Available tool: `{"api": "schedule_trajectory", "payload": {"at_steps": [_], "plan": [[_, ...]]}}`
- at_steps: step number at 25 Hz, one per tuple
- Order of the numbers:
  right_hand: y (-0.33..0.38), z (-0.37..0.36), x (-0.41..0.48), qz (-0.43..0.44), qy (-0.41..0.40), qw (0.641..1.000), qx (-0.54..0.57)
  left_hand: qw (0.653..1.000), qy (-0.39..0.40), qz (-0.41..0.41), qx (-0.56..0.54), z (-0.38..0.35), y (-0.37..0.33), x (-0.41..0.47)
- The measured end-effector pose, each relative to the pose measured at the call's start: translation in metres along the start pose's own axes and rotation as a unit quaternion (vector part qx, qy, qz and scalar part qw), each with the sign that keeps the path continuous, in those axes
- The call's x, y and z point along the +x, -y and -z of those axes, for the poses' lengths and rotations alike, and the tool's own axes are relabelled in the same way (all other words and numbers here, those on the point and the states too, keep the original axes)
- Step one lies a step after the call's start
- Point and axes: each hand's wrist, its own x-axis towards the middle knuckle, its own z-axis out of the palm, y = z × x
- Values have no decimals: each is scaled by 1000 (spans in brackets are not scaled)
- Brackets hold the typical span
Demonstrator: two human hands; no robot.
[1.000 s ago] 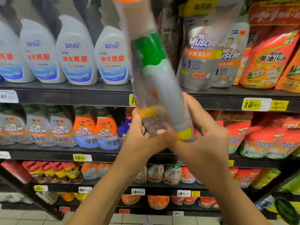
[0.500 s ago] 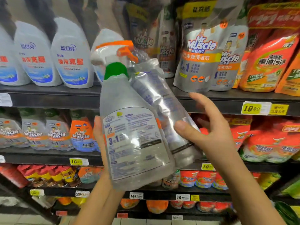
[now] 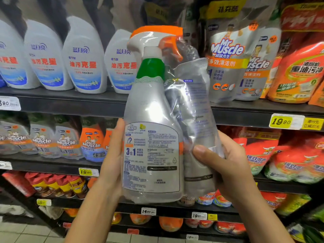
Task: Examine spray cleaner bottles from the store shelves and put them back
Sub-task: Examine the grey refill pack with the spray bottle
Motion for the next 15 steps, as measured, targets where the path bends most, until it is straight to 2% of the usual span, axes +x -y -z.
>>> {"api": "schedule_trajectory", "payload": {"at_steps": [1,3,11,15], "plan": [[0,3,0,14,-18,1000,-21,1000,29,-10,1,-2,0,2],[-3,5,-3,28,-32,999,-23,1000,19,-21,10,-1,2,0],[-7,6,-7,-4,-14,1000,17,1000,13,-6,5,-6,7,-6],[-5,4,-11,7,6,1000,28,1000,5,-9,7,-9,6,-8]]}}
